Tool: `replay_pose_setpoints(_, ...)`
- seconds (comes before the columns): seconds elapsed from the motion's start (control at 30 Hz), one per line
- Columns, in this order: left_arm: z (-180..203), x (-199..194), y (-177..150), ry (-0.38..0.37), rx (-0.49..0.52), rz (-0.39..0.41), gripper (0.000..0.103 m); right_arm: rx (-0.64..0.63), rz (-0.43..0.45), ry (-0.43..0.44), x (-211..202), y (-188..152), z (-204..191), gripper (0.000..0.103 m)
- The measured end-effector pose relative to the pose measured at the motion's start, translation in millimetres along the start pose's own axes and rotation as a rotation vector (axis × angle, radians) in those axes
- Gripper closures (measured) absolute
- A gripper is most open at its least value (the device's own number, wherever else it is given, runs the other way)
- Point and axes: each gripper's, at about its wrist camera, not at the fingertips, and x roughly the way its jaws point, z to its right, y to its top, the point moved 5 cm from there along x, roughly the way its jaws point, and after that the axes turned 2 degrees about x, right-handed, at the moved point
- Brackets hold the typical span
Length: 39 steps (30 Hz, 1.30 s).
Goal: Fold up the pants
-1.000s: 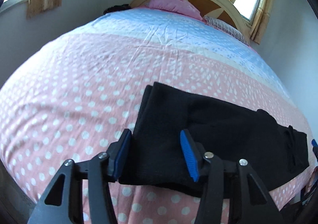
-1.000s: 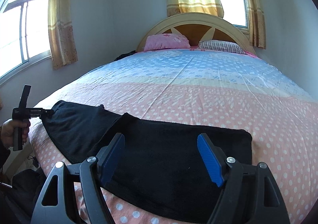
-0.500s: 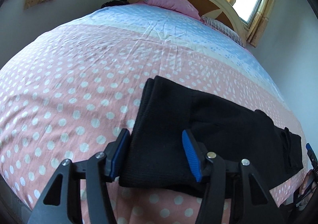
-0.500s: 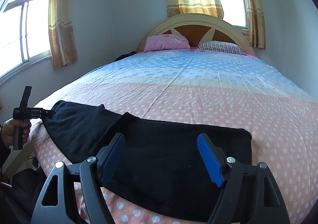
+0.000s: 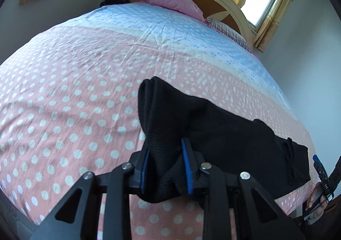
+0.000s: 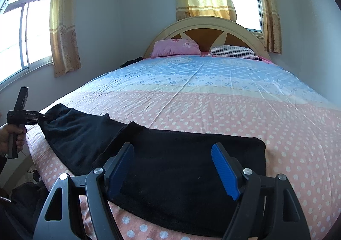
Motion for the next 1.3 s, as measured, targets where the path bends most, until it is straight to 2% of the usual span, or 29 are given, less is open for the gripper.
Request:
replay_pose_setpoints(0.13,30.8,-21.8,12.7,-0.096,0.022,0.049,0.075,0.031,0.014,-0.044,-2.7,4.5,11.1,0.026)
replay_pose_setpoints(0.3,98.1,-42.7,20.9,-0.266,0.084,0.07,0.076,0.102,0.04,-0.098,-14.3,16.1,34.3,0.026)
replay_pose_setpoints(0.47,172.1,-44.6,23.0,-0.396,0.172,0.038,0.076,0.19,0.091,-0.161,-31.4,28.2,66.9,0.026)
replay_pose_setpoints(0.63,241.0,-40.9,26.4,-0.5,0.257,-0.006,0.076,0.306,0.101,-0.235,-37.5,28.2,102.3,0.026)
replay_pose_setpoints(0.8,307.6,-25.8,29.0,-0.547,0.333,-0.043,0.076,0.396,0.106,-0.293,-42.1,24.2,129.9,0.026)
replay_pose_setpoints(0.97,351.0,-7.3,14.0,-0.578,0.382,-0.097,0.076,0.459,0.106,-0.329,-45.9,20.5,152.2,0.026)
replay_pose_setpoints(1.17,389.6,29.9,-28.7,-0.526,0.468,-0.201,0.076,0.533,0.079,-0.352,-45.6,12.4,170.4,0.026)
replay_pose_setpoints(1.3,409.2,58.3,-47.6,-0.502,0.481,-0.262,0.076,0.541,0.056,-0.342,-40.8,8.7,170.9,0.026)
